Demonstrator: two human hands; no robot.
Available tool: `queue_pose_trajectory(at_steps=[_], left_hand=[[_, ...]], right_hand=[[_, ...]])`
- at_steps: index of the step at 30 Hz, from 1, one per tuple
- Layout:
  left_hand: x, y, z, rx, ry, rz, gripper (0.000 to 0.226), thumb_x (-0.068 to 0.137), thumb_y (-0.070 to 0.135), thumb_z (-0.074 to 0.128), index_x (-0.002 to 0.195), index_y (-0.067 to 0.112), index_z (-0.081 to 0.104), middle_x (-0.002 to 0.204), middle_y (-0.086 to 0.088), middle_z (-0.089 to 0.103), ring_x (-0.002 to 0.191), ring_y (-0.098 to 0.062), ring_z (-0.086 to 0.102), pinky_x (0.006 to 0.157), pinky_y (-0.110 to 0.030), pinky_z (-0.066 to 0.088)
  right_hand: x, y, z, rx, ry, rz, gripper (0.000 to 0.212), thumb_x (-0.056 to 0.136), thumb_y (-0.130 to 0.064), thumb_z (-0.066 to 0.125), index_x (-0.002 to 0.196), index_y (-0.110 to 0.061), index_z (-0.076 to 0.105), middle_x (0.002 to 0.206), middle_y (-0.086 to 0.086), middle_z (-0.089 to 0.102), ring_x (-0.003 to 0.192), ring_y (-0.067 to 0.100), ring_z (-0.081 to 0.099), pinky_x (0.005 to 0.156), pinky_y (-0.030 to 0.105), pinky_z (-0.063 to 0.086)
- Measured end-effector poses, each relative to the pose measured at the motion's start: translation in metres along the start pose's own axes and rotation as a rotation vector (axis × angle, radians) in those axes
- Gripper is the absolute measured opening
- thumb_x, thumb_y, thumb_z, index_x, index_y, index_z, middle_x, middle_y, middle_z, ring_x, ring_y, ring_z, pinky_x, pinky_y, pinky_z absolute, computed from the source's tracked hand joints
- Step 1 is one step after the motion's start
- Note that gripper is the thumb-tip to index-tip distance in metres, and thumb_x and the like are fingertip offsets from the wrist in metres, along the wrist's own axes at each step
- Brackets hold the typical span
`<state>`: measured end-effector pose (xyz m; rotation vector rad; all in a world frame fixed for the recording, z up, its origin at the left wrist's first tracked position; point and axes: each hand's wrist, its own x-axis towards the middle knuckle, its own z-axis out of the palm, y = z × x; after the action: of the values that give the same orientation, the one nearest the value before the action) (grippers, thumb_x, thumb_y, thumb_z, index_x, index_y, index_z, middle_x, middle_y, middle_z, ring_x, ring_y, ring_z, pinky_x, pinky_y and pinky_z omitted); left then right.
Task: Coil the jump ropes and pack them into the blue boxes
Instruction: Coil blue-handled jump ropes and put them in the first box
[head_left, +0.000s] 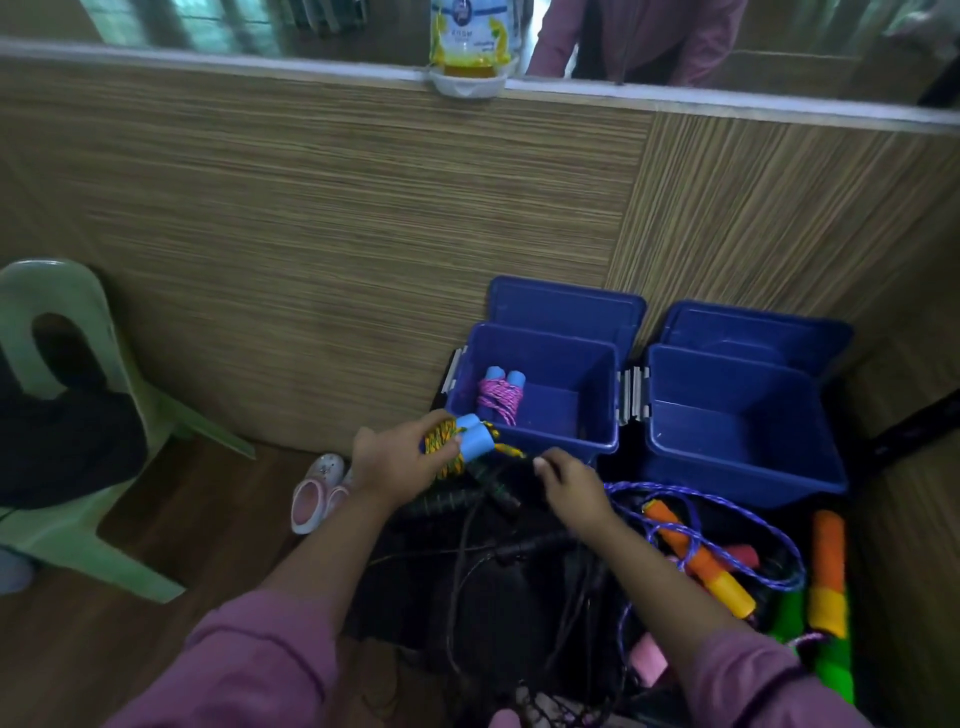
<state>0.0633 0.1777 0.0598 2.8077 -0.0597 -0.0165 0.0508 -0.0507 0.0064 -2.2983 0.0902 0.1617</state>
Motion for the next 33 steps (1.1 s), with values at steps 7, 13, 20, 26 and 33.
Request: queue_pose_trajectory(at_steps=[7, 13, 20, 26, 33], left_hand=[[0.005, 0.003, 0.002, 0.043, -0.011, -0.014, 0.077, 0.070, 0.081, 0.014, 0.129, 0.046, 0.048, 0.109, 0.011, 0.069, 0.105, -0.013, 0.062, 0.089, -0.033, 0.031], [0.012, 0.003, 0.006, 0.105, -0.027, -0.048, 0.061, 0.086, 0.074, 0.026, 0.136, 0.044, 0.043, 0.117, 0.009, 0.067, 0.109, -0.015, 0.060, 0.088, -0.035, 0.032], [0.019, 0.009, 0.009, 0.076, -0.033, -0.109, 0.052, 0.091, 0.067, 0.032, 0.135, 0.042, 0.043, 0.110, 0.004, 0.069, 0.105, -0.019, 0.061, 0.088, -0.036, 0.031], [0.025, 0.011, 0.011, 0.060, -0.017, -0.217, 0.053, 0.089, 0.069, 0.031, 0.132, 0.042, 0.046, 0.103, -0.001, 0.071, 0.103, -0.023, 0.061, 0.087, -0.038, 0.029], [0.025, 0.010, 0.009, 0.068, -0.028, -0.252, 0.056, 0.088, 0.070, 0.029, 0.133, 0.040, 0.045, 0.106, -0.002, 0.070, 0.104, -0.024, 0.061, 0.090, -0.040, 0.029]], right_hand=[[0.031, 0.011, -0.074, -0.192, 0.197, 0.030, 0.028, 0.101, -0.031, 0.040, 0.103, -0.008, 0.057, 0.090, 0.022, 0.066, 0.087, 0.040, 0.059, 0.063, 0.037, 0.034], [0.028, 0.015, -0.093, -0.096, 0.155, 0.006, 0.028, 0.100, -0.027, 0.046, 0.100, -0.005, 0.062, 0.084, 0.016, 0.063, 0.081, 0.030, 0.056, 0.062, 0.032, 0.029], [0.022, 0.030, -0.086, 0.096, -0.015, 0.141, 0.013, 0.091, -0.027, 0.062, 0.083, -0.019, 0.069, 0.066, -0.003, 0.060, 0.070, 0.015, 0.052, 0.066, 0.026, 0.039], [0.020, 0.040, -0.075, 0.145, -0.055, 0.127, 0.029, 0.096, -0.021, 0.054, 0.068, -0.021, 0.059, 0.046, -0.008, 0.049, 0.045, 0.007, 0.045, 0.050, 0.023, 0.037], [0.017, 0.024, -0.087, 0.123, 0.055, -0.022, 0.012, 0.091, -0.015, 0.062, 0.082, -0.012, 0.054, 0.064, -0.008, 0.044, 0.059, 0.009, 0.040, 0.056, 0.015, 0.034]])
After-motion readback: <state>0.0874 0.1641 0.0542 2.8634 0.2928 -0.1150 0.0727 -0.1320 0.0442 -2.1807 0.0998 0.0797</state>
